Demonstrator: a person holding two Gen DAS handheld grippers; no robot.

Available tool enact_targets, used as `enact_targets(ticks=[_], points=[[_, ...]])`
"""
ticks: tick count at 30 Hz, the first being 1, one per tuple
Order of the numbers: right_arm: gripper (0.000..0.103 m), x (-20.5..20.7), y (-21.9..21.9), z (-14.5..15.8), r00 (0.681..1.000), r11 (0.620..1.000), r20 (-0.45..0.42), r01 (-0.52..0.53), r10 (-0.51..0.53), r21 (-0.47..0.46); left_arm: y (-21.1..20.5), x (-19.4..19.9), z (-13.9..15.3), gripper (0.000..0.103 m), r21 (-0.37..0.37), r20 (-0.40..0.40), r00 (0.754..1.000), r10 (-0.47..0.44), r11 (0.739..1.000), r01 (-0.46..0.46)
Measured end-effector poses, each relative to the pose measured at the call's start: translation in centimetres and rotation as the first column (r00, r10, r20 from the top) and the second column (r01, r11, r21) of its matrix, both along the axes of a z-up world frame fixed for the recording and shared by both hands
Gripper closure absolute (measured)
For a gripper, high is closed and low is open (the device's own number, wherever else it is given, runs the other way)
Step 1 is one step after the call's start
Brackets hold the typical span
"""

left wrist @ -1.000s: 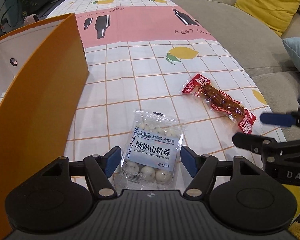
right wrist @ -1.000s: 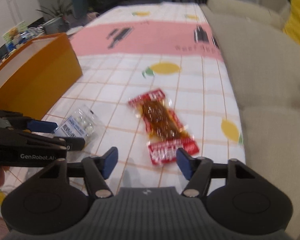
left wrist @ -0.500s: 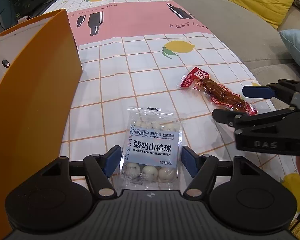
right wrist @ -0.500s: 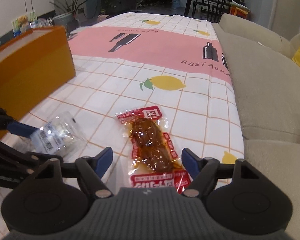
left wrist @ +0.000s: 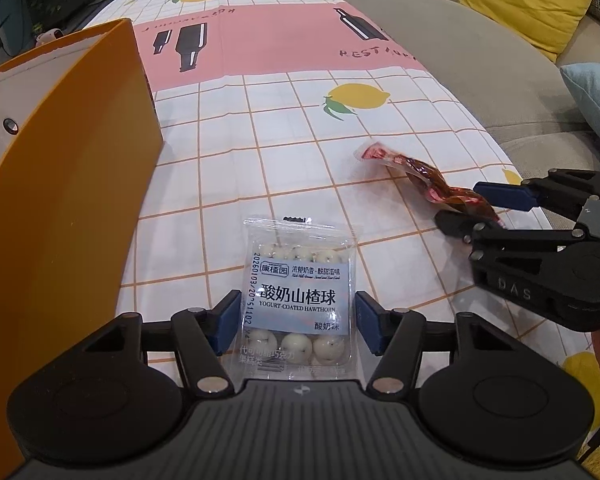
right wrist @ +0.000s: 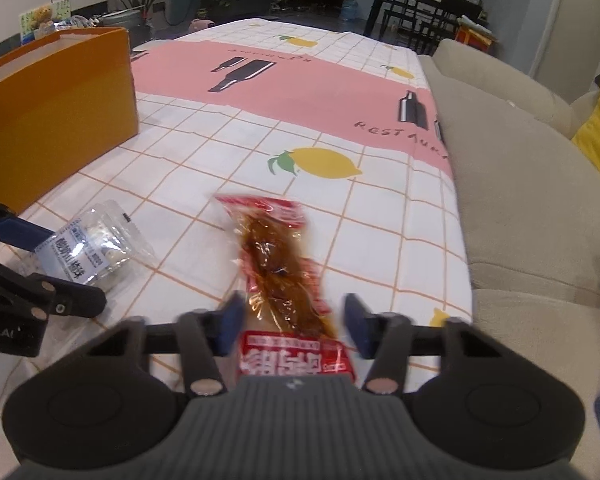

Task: Organize snacks
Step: 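Grasp the white yogurt-ball packet with left tool while right tool grasps the red strip packet, then carry both packets over the orange box and open both tools to drop them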

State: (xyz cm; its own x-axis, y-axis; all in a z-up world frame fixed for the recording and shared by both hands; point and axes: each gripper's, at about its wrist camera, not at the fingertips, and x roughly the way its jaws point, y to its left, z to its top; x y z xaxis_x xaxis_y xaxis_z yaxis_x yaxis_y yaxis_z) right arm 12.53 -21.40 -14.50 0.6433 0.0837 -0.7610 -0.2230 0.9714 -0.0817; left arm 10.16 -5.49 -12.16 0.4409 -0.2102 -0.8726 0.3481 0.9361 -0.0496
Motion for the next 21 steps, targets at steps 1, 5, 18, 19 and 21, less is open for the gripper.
enact_targets(ticks=[1,5,18,19,21], points=[[0.072,0.0,0.1,0.1,1.0,1.0,-0.001,0.003,-0.003,-0.009,0.0,-0.1,0.0,0.036,-0.001,0.0,1.0,0.0,1.0,0.0],[0.082,-0.2,-0.2,0.6,0.999,0.999,-0.001,0.035,-0.035,-0.016,0.1,-0.1,0.1,0.037,-0.001,-0.002,1.0,0.005,1.0,-0.005],[0.083,-1.8,0.0,4.4,0.995,0.99,0.002,0.095,-0.096,0.105,0.9,-1.0,3.3,0.038,-0.061,0.057,0.997,0.058,0.997,-0.055],[0.083,-2.0,0.0,4.8,0.995,0.989,0.001,0.097,-0.098,0.113,0.9,-1.1,3.6,0.038,-0.07,0.062,0.996,0.063,0.996,-0.058],[0.083,-2.3,0.1,5.5,0.995,0.986,0.003,0.1,-0.101,0.131,1.1,-1.3,4.4,0.038,-0.087,0.074,0.995,0.072,0.994,-0.066]])
